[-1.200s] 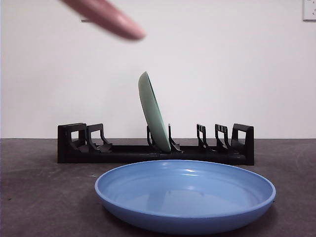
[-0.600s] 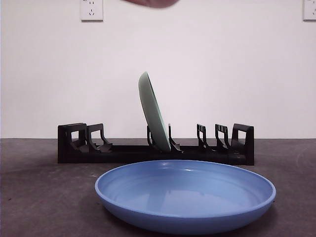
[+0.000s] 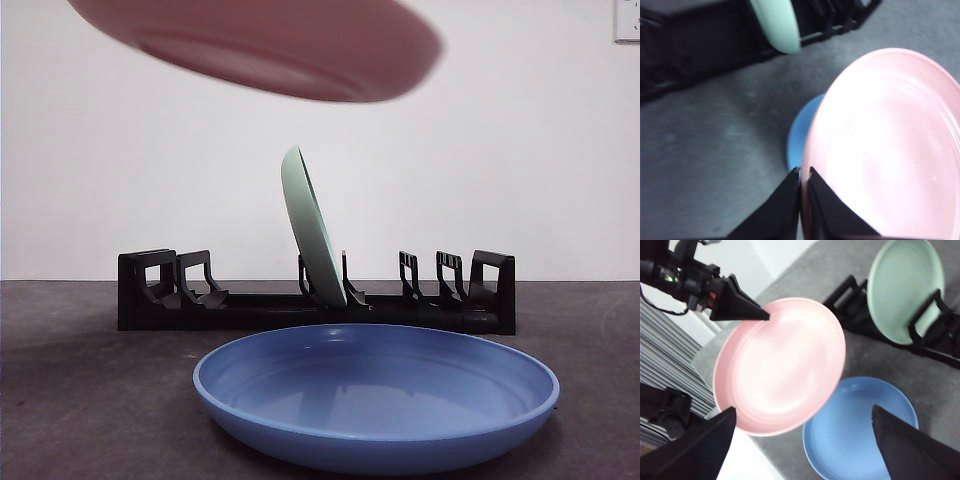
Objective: Place the plate
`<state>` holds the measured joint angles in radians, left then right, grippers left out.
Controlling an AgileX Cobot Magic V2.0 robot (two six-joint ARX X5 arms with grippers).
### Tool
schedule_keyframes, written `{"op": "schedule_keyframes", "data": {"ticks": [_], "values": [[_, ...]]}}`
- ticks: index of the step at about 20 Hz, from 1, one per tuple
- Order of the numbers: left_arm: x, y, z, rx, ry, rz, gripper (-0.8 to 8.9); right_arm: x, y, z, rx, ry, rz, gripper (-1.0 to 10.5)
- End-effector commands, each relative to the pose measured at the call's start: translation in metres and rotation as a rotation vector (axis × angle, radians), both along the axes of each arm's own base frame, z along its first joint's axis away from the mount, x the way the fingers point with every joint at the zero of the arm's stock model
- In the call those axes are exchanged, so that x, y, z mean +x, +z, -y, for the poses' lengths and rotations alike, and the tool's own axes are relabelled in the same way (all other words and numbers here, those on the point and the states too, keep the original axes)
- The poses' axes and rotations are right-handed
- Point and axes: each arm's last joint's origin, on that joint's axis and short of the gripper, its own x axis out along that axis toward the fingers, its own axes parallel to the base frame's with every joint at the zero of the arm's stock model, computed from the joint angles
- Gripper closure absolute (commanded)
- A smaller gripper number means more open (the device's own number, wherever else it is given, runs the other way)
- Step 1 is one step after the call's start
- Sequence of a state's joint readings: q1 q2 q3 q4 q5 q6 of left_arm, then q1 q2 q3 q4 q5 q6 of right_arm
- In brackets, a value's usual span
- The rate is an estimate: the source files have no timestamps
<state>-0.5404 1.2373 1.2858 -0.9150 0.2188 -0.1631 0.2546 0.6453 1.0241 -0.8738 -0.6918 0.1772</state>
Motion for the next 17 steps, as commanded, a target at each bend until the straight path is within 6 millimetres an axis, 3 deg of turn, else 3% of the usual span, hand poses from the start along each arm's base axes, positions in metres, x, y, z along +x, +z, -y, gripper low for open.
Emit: {"op": "schedule_keyframes", "data": {"ticks": [1,8,17], "values": [[0.005,-0.019,0.009,-0.049,0.008,-0.023,8.0,-0.006,0.003,0.002,-0.03,-0.017,0.031,5.1],[0.007,-0.065,0.019,-0.066,-0.013,-0.014,8.0,-0.014,0.002,0.006,-0.061,-0.076,0.047,5.1],[0.013,-0.095,0.034,-0.086,-0.019,-0.033,8.0,-0.013,0.002,0.006,-0.068,-0.09,0.049,5.1]]}}
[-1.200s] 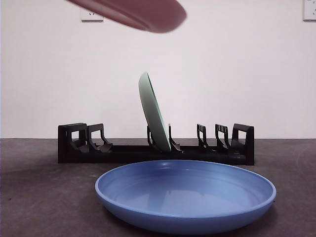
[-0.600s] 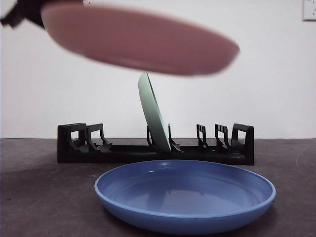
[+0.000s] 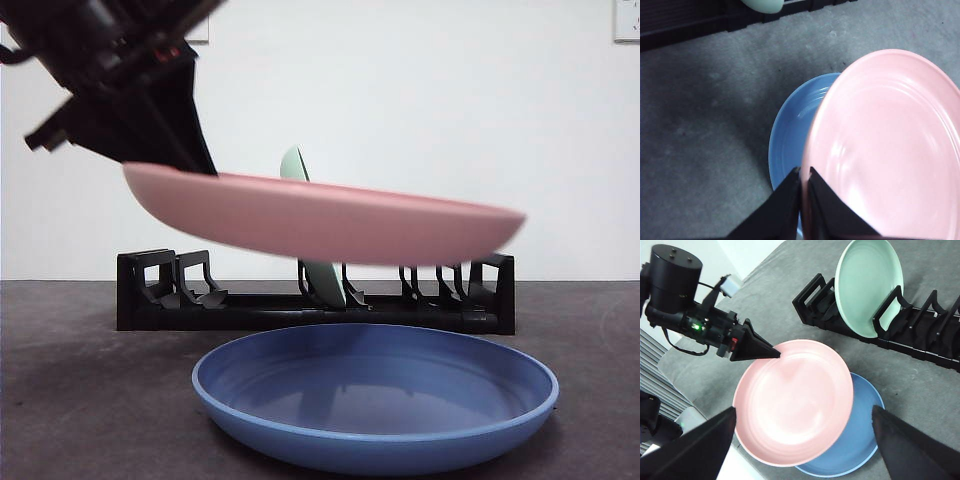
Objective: Place the plate
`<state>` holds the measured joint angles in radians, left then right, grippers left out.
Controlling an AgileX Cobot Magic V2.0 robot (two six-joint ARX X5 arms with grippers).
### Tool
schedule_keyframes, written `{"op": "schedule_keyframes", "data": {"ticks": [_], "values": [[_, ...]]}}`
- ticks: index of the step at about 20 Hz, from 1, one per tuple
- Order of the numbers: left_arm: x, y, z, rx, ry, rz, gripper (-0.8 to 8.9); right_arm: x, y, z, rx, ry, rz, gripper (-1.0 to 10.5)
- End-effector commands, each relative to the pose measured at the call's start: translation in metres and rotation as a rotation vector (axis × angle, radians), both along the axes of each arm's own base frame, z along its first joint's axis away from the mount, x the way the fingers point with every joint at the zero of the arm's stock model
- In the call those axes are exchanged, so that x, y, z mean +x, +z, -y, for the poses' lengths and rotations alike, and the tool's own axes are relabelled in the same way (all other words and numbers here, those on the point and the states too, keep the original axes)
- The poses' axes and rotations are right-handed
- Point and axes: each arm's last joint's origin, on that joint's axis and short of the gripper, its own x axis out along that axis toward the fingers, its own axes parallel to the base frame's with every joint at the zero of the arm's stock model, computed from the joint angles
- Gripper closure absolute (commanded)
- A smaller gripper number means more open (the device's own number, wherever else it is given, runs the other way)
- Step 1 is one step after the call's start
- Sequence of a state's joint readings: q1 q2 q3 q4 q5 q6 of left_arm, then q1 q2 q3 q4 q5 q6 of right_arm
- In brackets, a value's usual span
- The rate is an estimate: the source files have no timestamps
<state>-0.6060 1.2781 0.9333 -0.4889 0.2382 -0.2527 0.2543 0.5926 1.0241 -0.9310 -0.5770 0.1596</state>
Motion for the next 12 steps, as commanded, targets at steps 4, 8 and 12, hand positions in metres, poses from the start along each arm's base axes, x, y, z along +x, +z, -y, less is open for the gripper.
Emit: {"op": "schedule_keyframes", "data": {"ticks": [4,8,12], "values": [[0.011,-0.018,0.022,-0.014,-0.016,-0.034,8.0,0.0,0.004,0.0,-0.005,0.005,0.028,5.1],[0.019,-0.039,0.034,0.015,-0.03,-0.076,8.0,0.0,0.004,0.0,-0.004,0.005,0.028,5.1],[0.026,-0.053,0.04,0.029,-0.03,-0.093,8.0,0.0,0.004,0.0,-0.003,0.004,0.026,5.1]]}}
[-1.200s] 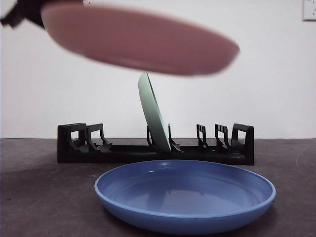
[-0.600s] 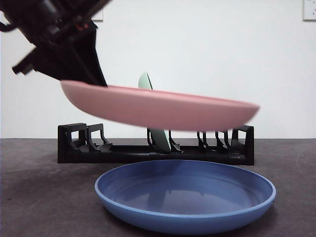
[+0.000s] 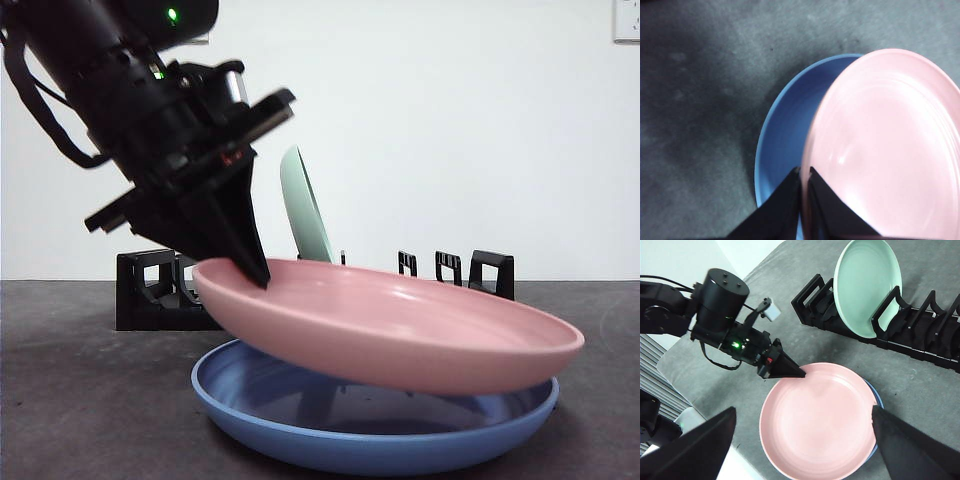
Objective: Place the plate
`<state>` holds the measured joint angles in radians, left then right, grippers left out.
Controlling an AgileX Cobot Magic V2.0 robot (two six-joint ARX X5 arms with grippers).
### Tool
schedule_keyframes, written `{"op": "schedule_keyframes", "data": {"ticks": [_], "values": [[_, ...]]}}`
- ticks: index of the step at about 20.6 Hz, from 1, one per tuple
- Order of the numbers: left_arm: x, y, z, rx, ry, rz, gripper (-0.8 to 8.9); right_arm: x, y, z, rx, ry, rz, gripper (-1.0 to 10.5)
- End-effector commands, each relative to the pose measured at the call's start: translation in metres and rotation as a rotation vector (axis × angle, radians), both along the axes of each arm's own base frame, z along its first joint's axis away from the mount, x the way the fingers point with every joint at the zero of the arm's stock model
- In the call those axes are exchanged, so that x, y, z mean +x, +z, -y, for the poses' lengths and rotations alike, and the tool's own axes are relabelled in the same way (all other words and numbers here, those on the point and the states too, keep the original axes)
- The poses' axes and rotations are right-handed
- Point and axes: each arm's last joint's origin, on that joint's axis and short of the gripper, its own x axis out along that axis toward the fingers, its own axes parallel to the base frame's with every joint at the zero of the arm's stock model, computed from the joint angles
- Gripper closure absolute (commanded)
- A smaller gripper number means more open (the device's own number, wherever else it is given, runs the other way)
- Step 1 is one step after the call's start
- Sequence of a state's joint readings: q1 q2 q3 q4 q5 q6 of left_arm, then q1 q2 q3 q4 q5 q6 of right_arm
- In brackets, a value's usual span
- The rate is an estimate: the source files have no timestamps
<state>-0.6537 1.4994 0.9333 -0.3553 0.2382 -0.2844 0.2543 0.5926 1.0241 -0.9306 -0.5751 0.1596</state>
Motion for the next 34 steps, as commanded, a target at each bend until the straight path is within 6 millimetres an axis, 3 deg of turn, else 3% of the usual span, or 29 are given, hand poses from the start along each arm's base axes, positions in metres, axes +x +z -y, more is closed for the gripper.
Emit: {"op": "schedule_keyframes", "data": {"ticks": [1,6,16,18,21,23,28,34], "values": [[0.004,-0.006,0.007,-0.011,-0.005,-0.005,8.0,0.0,0.004,0.0,-0.002,0.006,0.025,5.1],[0.007,-0.016,0.009,0.02,-0.002,-0.015,7.99,0.0,0.004,0.0,-0.002,0.006,0.025,5.1],[0.008,-0.017,0.009,0.051,0.014,0.008,7.81,0.0,0.004,0.0,-0.002,0.006,0.024,5.1],[0.009,-0.017,0.009,0.049,0.015,0.008,6.67,0.0,0.004,0.0,-0.002,0.006,0.024,5.1],[0.01,-0.012,0.01,0.043,0.016,0.012,4.0,0.0,0.004,0.0,-0.002,0.006,0.024,5.1],[0.01,-0.003,0.011,0.004,-0.005,0.015,3.37,0.0,0.004,0.0,-0.002,0.006,0.023,5.1],[-0.001,0.042,0.006,-0.045,-0.042,0.04,3.35,0.0,0.004,0.0,-0.002,0.006,0.024,5.1],[-0.042,0.106,-0.027,-0.108,-0.073,0.171,3.36,0.001,0.004,0.0,-0.005,0.007,0.028,5.1]]}}
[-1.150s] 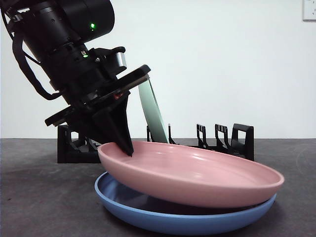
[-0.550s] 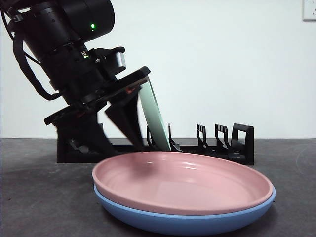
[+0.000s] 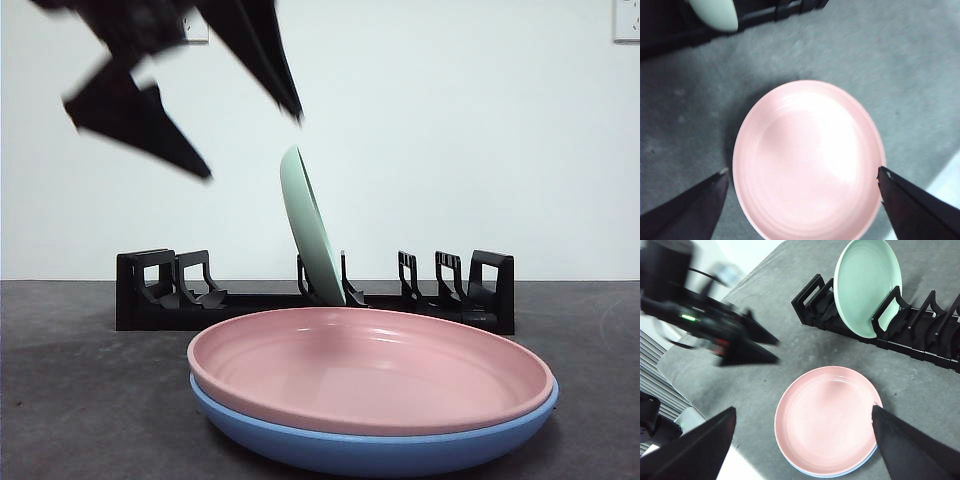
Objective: Place the plate
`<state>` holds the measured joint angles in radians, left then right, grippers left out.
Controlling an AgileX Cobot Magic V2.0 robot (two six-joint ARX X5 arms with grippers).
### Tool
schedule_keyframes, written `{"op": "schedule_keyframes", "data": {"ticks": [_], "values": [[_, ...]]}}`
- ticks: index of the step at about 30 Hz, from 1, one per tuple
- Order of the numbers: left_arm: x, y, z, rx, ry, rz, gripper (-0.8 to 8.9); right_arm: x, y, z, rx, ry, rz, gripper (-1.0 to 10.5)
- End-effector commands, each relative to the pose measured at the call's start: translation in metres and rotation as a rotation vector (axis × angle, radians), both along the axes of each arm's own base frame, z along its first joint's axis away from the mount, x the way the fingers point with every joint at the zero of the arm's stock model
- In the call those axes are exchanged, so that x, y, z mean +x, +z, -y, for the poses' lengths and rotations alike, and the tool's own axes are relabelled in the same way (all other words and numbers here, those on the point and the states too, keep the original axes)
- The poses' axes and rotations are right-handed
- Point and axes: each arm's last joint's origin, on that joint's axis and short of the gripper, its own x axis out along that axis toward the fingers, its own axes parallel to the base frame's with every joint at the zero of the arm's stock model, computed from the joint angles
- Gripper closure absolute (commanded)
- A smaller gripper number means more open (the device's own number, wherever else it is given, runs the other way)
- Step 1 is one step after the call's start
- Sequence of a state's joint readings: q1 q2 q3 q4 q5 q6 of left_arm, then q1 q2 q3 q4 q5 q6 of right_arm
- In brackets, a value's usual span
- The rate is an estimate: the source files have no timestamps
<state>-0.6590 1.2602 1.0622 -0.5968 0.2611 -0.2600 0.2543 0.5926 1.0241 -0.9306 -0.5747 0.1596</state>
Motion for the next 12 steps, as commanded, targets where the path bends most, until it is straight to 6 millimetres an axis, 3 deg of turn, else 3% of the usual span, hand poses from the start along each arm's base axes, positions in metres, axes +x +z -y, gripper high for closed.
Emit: {"op": "schedule_keyframes", "data": {"ticks": [1,12], "values": [[-0.015,0.024,-0.008,-0.033,-0.037,0.085,3.36,0.001,0.005,0.0,-0.004,0.007,0.03,5.1],[-0.084,0.07,-0.064,-0.101,-0.078,0.268,3.44,0.001,0.005,0.0,-0.003,0.009,0.041,5.1]]}}
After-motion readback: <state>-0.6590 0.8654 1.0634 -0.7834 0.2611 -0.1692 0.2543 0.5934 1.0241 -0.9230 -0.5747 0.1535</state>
